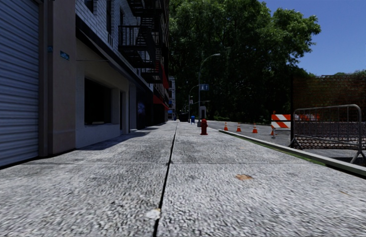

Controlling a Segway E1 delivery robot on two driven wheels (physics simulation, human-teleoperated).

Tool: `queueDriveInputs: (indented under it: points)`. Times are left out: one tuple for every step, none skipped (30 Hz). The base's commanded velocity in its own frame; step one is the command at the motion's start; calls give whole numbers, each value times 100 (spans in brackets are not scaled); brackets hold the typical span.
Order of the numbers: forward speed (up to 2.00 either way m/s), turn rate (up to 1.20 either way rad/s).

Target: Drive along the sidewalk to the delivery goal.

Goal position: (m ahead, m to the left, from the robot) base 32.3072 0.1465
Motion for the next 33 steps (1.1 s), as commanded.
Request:
queueDriveInputs:
  points:
    - [200, 0]
    - [200, 0]
    - [200, 0]
    - [200, 0]
    - [200, 0]
    - [200, 0]
    - [200, 0]
    - [200, 0]
    - [200, 0]
    - [200, 0]
    - [200, 0]
    - [200, 0]
    - [200, 0]
    - [200, 0]
    - [200, 0]
    - [200, 0]
    - [200, 0]
    - [200, 0]
    - [200, 0]
    - [200, 0]
    - [200, 0]
    - [200, 0]
    - [200, 0]
    - [200, 0]
    - [200, 0]
    - [200, 0]
    - [200, 0]
    - [200, 0]
    - [200, 0]
    - [200, 0]
    - [200, 0]
    - [200, 0]
    - [200, 0]
